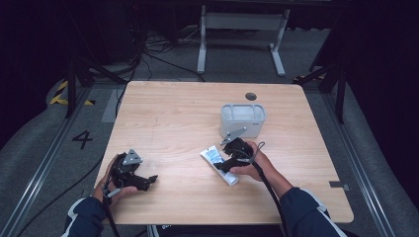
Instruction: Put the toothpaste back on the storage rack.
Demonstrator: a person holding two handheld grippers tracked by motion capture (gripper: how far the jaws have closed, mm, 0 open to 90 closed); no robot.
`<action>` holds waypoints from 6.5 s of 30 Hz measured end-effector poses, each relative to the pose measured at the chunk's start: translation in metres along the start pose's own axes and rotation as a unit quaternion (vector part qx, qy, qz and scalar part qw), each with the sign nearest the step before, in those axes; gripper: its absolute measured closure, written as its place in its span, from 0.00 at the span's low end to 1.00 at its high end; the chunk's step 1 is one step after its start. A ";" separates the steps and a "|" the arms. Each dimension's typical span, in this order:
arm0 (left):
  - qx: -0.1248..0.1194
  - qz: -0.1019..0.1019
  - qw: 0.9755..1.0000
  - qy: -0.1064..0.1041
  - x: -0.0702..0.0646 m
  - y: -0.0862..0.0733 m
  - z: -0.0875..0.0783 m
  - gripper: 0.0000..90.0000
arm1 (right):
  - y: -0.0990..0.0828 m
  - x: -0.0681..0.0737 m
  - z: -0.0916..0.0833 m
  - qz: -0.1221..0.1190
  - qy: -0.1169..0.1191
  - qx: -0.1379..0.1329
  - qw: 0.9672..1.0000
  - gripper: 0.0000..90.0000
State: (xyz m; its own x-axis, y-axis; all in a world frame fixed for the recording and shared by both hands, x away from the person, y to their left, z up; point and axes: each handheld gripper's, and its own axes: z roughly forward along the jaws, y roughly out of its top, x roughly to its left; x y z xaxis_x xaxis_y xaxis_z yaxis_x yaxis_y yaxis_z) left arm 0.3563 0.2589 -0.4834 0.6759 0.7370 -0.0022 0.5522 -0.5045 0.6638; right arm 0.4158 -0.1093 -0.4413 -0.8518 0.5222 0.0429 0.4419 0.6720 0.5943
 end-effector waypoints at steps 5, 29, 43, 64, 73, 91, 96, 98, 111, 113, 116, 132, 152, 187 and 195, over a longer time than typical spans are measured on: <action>0.000 0.000 1.000 0.000 0.000 0.000 0.000 0.00 | 0.003 -0.001 0.012 0.003 0.007 0.018 1.000 0.32; 0.001 0.001 1.000 0.000 0.000 0.000 0.000 0.00 | 0.021 0.009 0.030 0.011 -0.034 0.095 0.995 0.47; 0.001 -0.003 1.000 -0.002 0.000 0.000 0.000 0.00 | 0.022 0.007 0.022 0.004 -0.022 0.091 0.996 0.69; 0.001 -0.003 1.000 -0.002 0.000 0.000 0.000 0.00 | 0.003 -0.005 -0.032 0.016 -0.011 0.017 1.000 0.71; 0.001 -0.003 1.000 -0.002 0.000 0.000 0.000 0.00 | -0.002 -0.005 -0.049 0.007 -0.009 -0.009 1.000 0.71; 0.001 -0.003 1.000 -0.002 0.000 0.000 0.000 0.00 | -0.008 -0.005 -0.084 -0.016 -0.017 -0.082 0.996 0.71; 0.001 -0.003 1.000 -0.002 0.000 0.000 0.000 0.00 | -0.006 -0.007 -0.097 -0.023 -0.026 -0.106 0.994 0.71; 0.001 -0.003 1.000 -0.002 0.000 0.000 0.000 0.00 | -0.005 -0.009 -0.103 -0.023 -0.030 -0.112 0.993 0.72; 0.001 -0.003 1.000 -0.002 0.000 0.000 0.000 0.00 | 0.004 -0.021 -0.130 -0.020 -0.051 -0.144 0.988 0.72; 0.001 -0.003 1.000 -0.002 0.000 0.000 0.000 0.00 | 0.005 -0.023 -0.131 -0.019 -0.053 -0.148 0.987 0.72; 0.001 -0.003 1.000 -0.002 0.000 0.000 0.000 0.00 | 0.007 -0.026 -0.134 -0.017 -0.058 -0.152 0.987 0.72; 0.001 -0.003 1.000 -0.002 0.000 0.000 0.000 0.00 | 0.023 -0.038 -0.153 -0.017 -0.086 -0.183 0.979 0.71; 0.001 -0.005 1.000 -0.001 -0.001 -0.001 0.000 0.00 | 0.042 -0.061 -0.154 -0.004 -0.099 -0.201 0.975 0.71; 0.001 -0.005 1.000 0.000 -0.001 -0.001 0.000 0.01 | 0.070 -0.091 -0.135 0.011 -0.120 -0.210 0.970 0.71; 0.002 -0.004 1.000 -0.001 -0.001 0.000 -0.001 0.01 | 0.070 -0.098 -0.128 0.014 -0.123 -0.211 0.969 0.71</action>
State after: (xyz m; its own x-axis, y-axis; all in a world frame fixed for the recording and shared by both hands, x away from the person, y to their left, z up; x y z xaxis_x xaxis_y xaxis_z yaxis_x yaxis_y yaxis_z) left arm 0.3553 0.2589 -0.4832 0.6721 0.7404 -0.0090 0.5600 -0.5003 0.6604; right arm 0.4940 -0.1812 -0.3011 -0.7251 0.6815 -0.0991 0.2640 0.4079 0.8740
